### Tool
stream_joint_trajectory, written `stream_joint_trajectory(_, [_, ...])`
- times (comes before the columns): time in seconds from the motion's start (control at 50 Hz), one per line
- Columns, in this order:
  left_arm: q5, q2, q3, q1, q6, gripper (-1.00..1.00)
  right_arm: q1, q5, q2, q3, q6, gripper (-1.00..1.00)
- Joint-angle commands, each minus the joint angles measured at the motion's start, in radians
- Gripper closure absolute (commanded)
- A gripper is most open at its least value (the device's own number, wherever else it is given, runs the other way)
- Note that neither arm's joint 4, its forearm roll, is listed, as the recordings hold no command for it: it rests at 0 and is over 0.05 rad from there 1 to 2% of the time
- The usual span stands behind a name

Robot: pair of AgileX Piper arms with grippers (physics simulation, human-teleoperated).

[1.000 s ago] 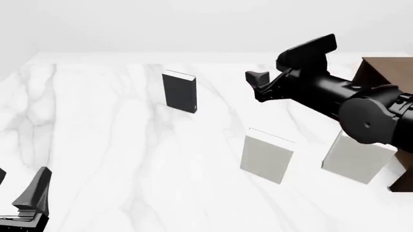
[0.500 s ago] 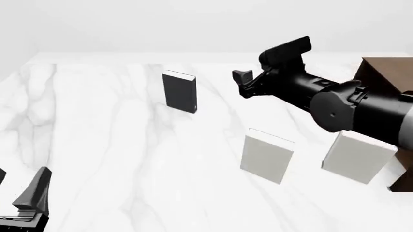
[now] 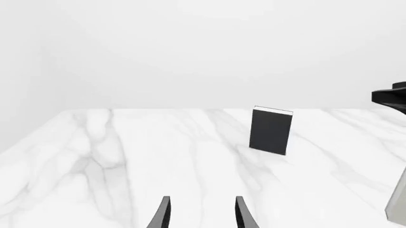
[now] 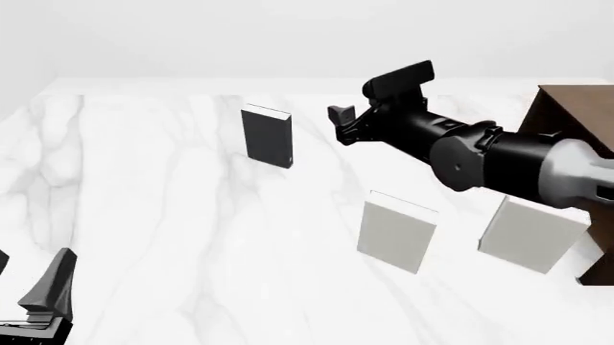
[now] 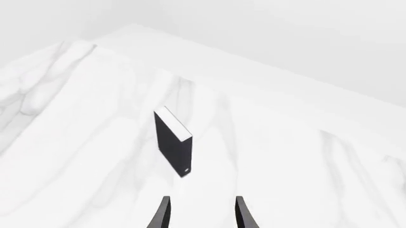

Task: Pick up the book on the left and place it on top of the shelf.

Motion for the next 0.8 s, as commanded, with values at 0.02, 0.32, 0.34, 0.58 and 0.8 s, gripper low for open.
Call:
stream_joint_trajectory(0.02, [0.000, 0.000, 0.000, 0.000, 0.000, -1.00, 0.014, -0.024, 0.057, -0.033, 0.006, -1.00])
stream_joint_trajectory(0.32, [0.000, 0.000, 0.000, 0.000, 0.000, -1.00, 0.028, -0.034, 0.125, -0.084, 0.010, -1.00])
stream_joint_trajectory(0.34, [0.000, 0.000, 0.000, 0.000, 0.000, -1.00, 0.030, -0.035, 0.137, -0.095, 0.010, -1.00])
stream_joint_trajectory(0.58, [0.000, 0.000, 0.000, 0.000, 0.000, -1.00, 0.034, -0.045, 0.186, -0.145, 0.014, -1.00])
stream_joint_trajectory(0.8, [0.000, 0.000, 0.000, 0.000, 0.000, -1.00, 0.041, -0.035, 0.235, -0.196, 0.011, -1.00])
